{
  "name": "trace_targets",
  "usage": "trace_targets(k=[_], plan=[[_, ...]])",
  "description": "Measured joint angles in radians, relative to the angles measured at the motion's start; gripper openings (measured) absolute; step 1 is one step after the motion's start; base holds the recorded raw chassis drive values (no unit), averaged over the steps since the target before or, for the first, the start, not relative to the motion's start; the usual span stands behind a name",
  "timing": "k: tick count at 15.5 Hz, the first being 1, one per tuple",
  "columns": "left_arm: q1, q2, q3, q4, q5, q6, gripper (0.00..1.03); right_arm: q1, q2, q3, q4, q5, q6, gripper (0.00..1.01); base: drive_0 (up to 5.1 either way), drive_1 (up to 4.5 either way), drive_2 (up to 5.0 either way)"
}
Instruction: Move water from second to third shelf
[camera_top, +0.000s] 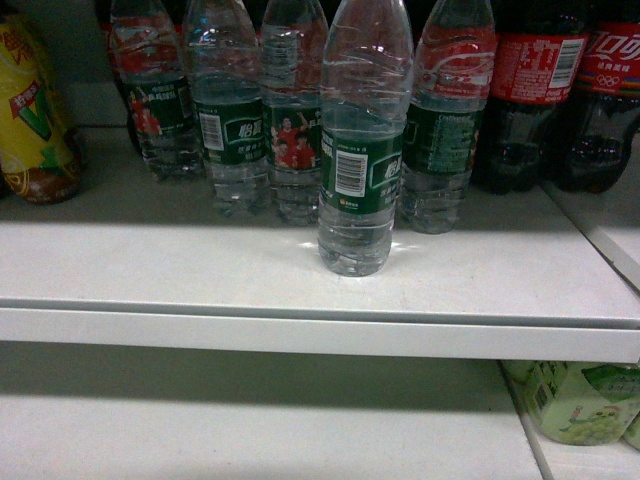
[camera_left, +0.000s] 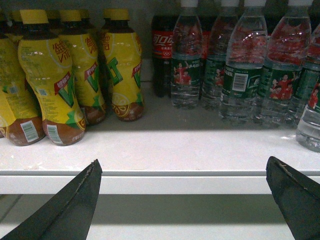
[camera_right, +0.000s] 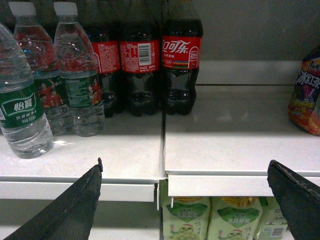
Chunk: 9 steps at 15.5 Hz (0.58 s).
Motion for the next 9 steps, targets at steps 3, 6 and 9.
trace_targets(k=[3, 6, 9], plan=[[0.000, 0.000, 0.000, 0.000, 0.000, 0.000, 0.98, 0.000, 0.000, 0.000, 0.000, 0.000, 0.000, 0.98, 0.0, 0.00, 0.0], [0.000, 0.000, 0.000, 0.000, 0.000, 0.000, 0.98, 0.000, 0.000, 0.000, 0.000, 0.000, 0.000, 0.98, 0.0, 0.00, 0.0], [0.000, 0.000, 0.000, 0.000, 0.000, 0.000, 0.98, 0.000, 0.000, 0.000, 0.000, 0.000, 0.000, 0.98, 0.0, 0.00, 0.0]])
